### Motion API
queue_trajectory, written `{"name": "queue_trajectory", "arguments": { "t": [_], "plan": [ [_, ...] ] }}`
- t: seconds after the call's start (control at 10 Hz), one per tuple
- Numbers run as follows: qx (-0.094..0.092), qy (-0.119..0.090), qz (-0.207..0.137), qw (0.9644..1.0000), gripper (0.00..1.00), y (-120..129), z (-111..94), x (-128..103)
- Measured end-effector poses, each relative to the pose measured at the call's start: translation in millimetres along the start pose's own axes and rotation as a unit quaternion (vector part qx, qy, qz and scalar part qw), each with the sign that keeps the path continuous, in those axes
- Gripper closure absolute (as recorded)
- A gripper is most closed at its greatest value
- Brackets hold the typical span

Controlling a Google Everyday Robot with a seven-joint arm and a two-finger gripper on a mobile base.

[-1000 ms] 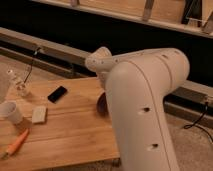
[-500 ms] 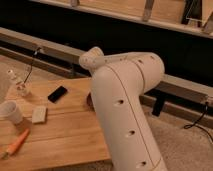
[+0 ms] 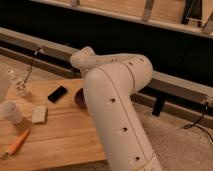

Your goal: Drag the ceramic bowl in a circle

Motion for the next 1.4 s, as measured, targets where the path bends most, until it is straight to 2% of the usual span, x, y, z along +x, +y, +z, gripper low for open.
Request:
{"name": "queue_trajectory", "arguments": {
  "t": [0.4, 0.6, 0.9, 1.1, 1.4],
  "plan": [
    [-0.006, -0.006, -0.066, 0.9978, 1.00, 77.8, -7.0, -3.3],
    [-0.009, -0.012, -0.106, 0.9943, 1.00, 121.0, -15.5, -0.4],
    [-0.018, -0.013, -0.167, 0.9858, 1.00, 166.8, -28.1, 22.1],
    [-0.021, -0.011, -0.196, 0.9803, 1.00, 181.5, -33.1, 42.8],
    [-0.024, -0.010, -0.250, 0.9679, 1.00, 205.0, -41.6, 81.5]
  ]
}}
